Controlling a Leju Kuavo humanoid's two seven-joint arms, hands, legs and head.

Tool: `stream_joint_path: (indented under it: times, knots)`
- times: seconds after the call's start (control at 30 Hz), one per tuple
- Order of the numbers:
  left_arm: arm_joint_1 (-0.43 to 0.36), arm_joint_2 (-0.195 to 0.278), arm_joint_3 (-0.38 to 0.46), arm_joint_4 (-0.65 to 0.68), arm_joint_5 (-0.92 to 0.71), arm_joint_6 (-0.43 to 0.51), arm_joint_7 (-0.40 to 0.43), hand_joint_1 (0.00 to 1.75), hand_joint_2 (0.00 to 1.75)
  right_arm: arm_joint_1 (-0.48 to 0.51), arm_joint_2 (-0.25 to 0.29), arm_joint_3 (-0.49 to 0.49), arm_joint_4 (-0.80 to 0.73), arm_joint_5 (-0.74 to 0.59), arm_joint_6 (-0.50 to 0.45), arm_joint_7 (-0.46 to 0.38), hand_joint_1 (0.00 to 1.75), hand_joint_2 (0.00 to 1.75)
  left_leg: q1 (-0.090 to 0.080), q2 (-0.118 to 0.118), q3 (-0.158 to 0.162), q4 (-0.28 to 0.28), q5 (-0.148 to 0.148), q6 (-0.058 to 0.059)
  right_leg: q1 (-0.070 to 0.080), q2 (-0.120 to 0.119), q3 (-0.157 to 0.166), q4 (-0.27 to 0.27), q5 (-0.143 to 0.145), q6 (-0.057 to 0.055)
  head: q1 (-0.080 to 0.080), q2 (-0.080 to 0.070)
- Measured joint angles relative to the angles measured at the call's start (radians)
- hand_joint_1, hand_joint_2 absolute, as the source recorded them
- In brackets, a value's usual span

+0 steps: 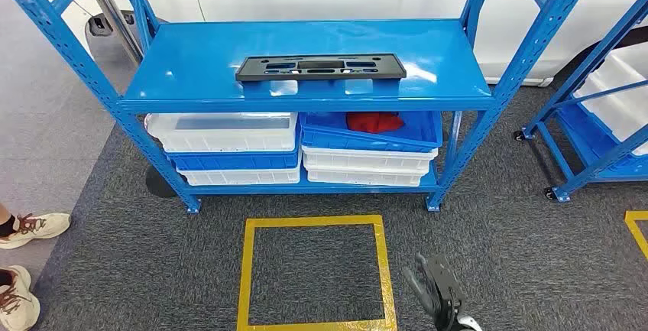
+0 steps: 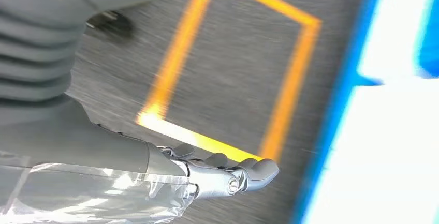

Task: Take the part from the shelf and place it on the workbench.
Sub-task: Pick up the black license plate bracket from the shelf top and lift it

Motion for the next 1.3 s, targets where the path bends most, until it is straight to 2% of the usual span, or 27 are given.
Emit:
stream_joint_path:
  times: [0.07,0.1,0.13,0.17,0.2,0.27,0.33,0.47,0.5,0.53,0.6,0.63,0.67,0.7,0.73,0.77,0.8,0.83,0.9,1.0,1.07,1.13,1.17,1.2,1.23,1.27,1.3]
  knots:
    - [-0.002,0.0,0.011,0.002,-0.006,0.0,-0.001,0.0,0.0,-0.007,-0.002,0.014,-0.032,-0.01,0.004,-0.009,0.0,0.0,0.003,0.0,-0.041,0.08,-0.036,-0.006,0.001,-0.001,0.0,0.0,-0.001,-0.002,0.0,0.0]
    - [-0.003,0.0,0.021,0.004,-0.012,-0.001,-0.002,0.0,0.0,-0.013,-0.004,0.029,-0.063,-0.021,0.008,-0.018,0.0,0.0,0.007,0.0,-0.077,0.15,-0.063,-0.011,0.001,-0.002,0.0,0.0,-0.001,-0.003,0.0,0.0]
    - [-0.003,-0.001,0.032,0.006,-0.018,-0.001,-0.003,0.0,0.0,-0.019,-0.005,0.045,-0.096,-0.032,0.013,-0.027,0.0,0.0,0.009,0.0,-0.107,0.202,-0.074,-0.015,0.001,-0.002,0.001,0.001,-0.002,-0.004,0.0,0.0]
    - [-0.004,-0.001,0.043,0.008,-0.024,-0.002,-0.005,0.0,0.0,-0.024,-0.007,0.061,-0.128,-0.042,0.018,-0.036,0.0,0.0,0.012,0.001,-0.12,0.218,-0.065,-0.017,0.001,-0.002,0.002,0.001,-0.004,-0.003,0.0,0.0]
    - [-0.005,-0.001,0.054,0.01,-0.029,-0.003,-0.006,0.0,0.0,-0.029,-0.009,0.079,-0.161,-0.054,0.022,-0.045,0.0,0.0,0.014,0.001,-0.114,0.193,-0.036,-0.018,0.001,-0.002,0.005,0.001,-0.005,-0.002,0.0,0.0]
    - [-0.009,-0.001,0.075,0.013,-0.04,-0.005,-0.009,0.0,0.0,-0.041,-0.013,0.112,-0.227,-0.075,0.03,-0.062,0.0,0.0,0.015,0.002,-0.058,0.06,0.043,-0.014,0.0,-0.001,0.013,0.002,-0.011,0.004,0.0,0.0]
    - [-0.016,-0.001,0.096,0.015,-0.051,-0.007,-0.012,0.0,0.0,-0.056,-0.018,0.142,-0.29,-0.096,0.037,-0.08,0.0,0.0,0.01,0.003,-0.013,-0.044,0.079,-0.003,0.003,-0.001,0.016,0.003,-0.016,0.014,0.0,0.0]
    - [-0.023,-0.003,0.139,0.022,-0.072,-0.011,-0.016,0.0,0.0,-0.083,-0.03,0.202,-0.418,-0.138,0.052,-0.114,0.0,0.0,0.008,0.002,-0.005,-0.07,0.077,0.025,0.003,-0.002,0.013,0.006,-0.021,0.037,0.0,0.0]
    - [-0.025,-0.004,0.149,0.023,-0.078,-0.012,-0.017,0.0,0.0,-0.09,-0.034,0.218,-0.45,-0.149,0.055,-0.123,0.0,0.0,0.009,0.002,-0.002,-0.075,0.078,0.033,0.003,-0.002,0.003,0.029,-0.035,0.04,0.0,0.0]
    - [-0.028,-0.005,0.159,0.025,-0.084,-0.014,-0.018,0.0,0.0,-0.096,-0.038,0.235,-0.482,-0.16,0.058,-0.132,0.0,0.0,0.011,0.003,0.002,-0.079,0.079,0.04,0.003,-0.001,-0.017,0.072,-0.058,0.042,0.0,0.0]
    - [-0.034,-0.007,0.179,0.028,-0.096,-0.015,-0.021,0.0,0.0,-0.104,-0.046,0.267,-0.541,-0.182,0.066,-0.149,0.0,0.0,0.007,0.003,0.004,-0.08,0.075,0.049,0.004,0.0,-0.091,0.211,-0.117,0.042,0.0,0.0]
    - [-0.035,-0.007,0.189,0.03,-0.101,-0.016,-0.022,0.0,0.0,-0.106,-0.05,0.282,-0.569,-0.193,0.069,-0.157,0.0,0.0,0.005,0.002,0.006,-0.079,0.073,0.051,0.004,0.0,-0.125,0.268,-0.132,0.042,0.0,0.0]
    - [-0.036,-0.008,0.199,0.032,-0.107,-0.017,-0.024,0.0,0.0,-0.107,-0.054,0.297,-0.599,-0.204,0.072,-0.165,0.0,0.0,0.003,0.001,0.009,-0.079,0.07,0.053,0.005,0.0,-0.146,0.295,-0.127,0.041,0.0,0.0]
    - [-0.036,-0.009,0.208,0.034,-0.112,-0.018,-0.026,0.0,0.0,-0.11,-0.058,0.312,-0.629,-0.215,0.075,-0.173,0.0,0.0,0.001,0.0,0.013,-0.078,0.067,0.053,0.005,0.0,-0.147,0.282,-0.102,0.039,0.0,0.0]
    - [-0.037,-0.01,0.218,0.036,-0.118,-0.019,-0.027,0.0,0.0,-0.116,-0.062,0.327,-0.66,-0.226,0.079,-0.182,0.0,0.0,-0.001,-0.001,0.019,-0.077,0.063,0.053,0.006,0.0,-0.129,0.231,-0.061,0.034,0.0,0.0]
    - [-0.038,-0.012,0.229,0.038,-0.125,-0.02,-0.029,0.0,0.0,-0.123,-0.066,0.342,-0.693,-0.238,0.083,-0.191,0.0,0.0,-0.002,-0.001,0.024,-0.077,0.059,0.052,0.009,0.0,-0.102,0.16,-0.017,0.027,0.0,0.0]
    - [-0.041,-0.014,0.239,0.041,-0.131,-0.022,-0.03,0.0,0.0,-0.132,-0.07,0.357,-0.725,-0.249,0.087,-0.2,0.0,0.0,-0.005,-0.001,0.027,-0.075,0.053,0.049,0.012,0.0,-0.074,0.094,0.012,0.021,0.0,0.0]
    - [-0.044,-0.016,0.249,0.043,-0.138,-0.024,-0.031,0.0,0.0,-0.139,-0.074,0.372,-0.758,-0.262,0.092,-0.209,0.0,0.0,-0.007,-0.002,0.029,-0.074,0.049,0.046,0.015,-0.001,-0.054,0.045,0.028,0.017,0.0,0.0]
    - [-0.049,-0.019,0.271,0.047,-0.149,-0.027,-0.035,0.0,0.0,-0.149,-0.079,0.402,-0.822,-0.287,0.103,-0.227,0.0,0.0,-0.008,-0.001,0.029,-0.073,0.043,0.036,0.02,-0.001,-0.04,0.014,0.024,0.012,0.0,0.0]
    - [-0.056,-0.021,0.3,0.051,-0.166,-0.029,-0.041,0.0,0.0,-0.161,-0.085,0.444,-0.916,-0.327,0.125,-0.253,0.0,0.0,-0.007,0.001,0.026,-0.052,0.024,0.019,0.012,0.004,-0.026,-0.003,0.021,0.002,0.0,0.0]
    - [-0.06,-0.023,0.319,0.055,-0.177,-0.03,-0.047,0.0,0.0,-0.171,-0.086,0.468,-0.97,-0.358,0.146,-0.269,0.0,0.0,0.0,0.002,-0.019,0.044,-0.021,0.007,0.006,0.006,-0.011,-0.011,0.017,-0.005,0.0,0.0]
    - [-0.062,-0.024,0.338,0.057,-0.186,-0.03,-0.05,0.0,0.0,-0.176,-0.086,0.488,-1.015,-0.394,0.171,-0.286,0.0,0.0,0.011,0.002,-0.094,0.173,-0.062,-0.006,0.005,0.013,-0.003,-0.012,0.01,-0.007,0.0,0.0]
    - [-0.061,-0.024,0.348,0.058,-0.191,-0.03,-0.052,0.0,0.0,-0.178,-0.086,0.497,-1.034,-0.415,0.186,-0.295,0.0,0.0,0.016,0.002,-0.12,0.208,-0.06,-0.011,0.004,0.02,0.002,-0.011,0.005,-0.005,0.0,0.0]
    - [-0.061,-0.024,0.356,0.06,-0.197,-0.03,-0.054,0.0,0.0,-0.179,-0.086,0.505,-1.051,-0.438,0.203,-0.304,0.0,0.0,0.021,0.002,-0.129,0.205,-0.037,-0.016,0.002,0.028,0.008,-0.011,0.0,-0.002,0.0,0.0]
    - [-0.061,-0.024,0.364,0.061,-0.201,-0.029,-0.057,0.0,0.0,-0.182,-0.086,0.512,-1.065,-0.46,0.219,-0.312,0.0,0.0,0.026,0.001,-0.12,0.166,0.002,-0.02,-0.001,0.038,0.016,-0.01,-0.005,0.002,0.0,0.0]
    - [-0.061,-0.024,0.371,0.062,-0.206,-0.029,-0.06,0.0,0.0,-0.185,-0.086,0.519,-1.077,-0.482,0.235,-0.319,0.0,0.0,0.03,-0.005,-0.097,0.098,0.051,-0.024,-0.005,0.048,0.025,-0.01,-0.012,0.007,0.0,0.0]
    - [-0.06,-0.025,0.378,0.063,-0.209,-0.029,-0.063,0.0,0.0,-0.189,-0.086,0.524,-1.086,-0.5,0.249,-0.325,0.0,0.0,0.033,-0.02,-0.071,0.034,0.084,-0.026,-0.006,0.057,0.031,-0.008,-0.019,0.014,0.0,0.0]
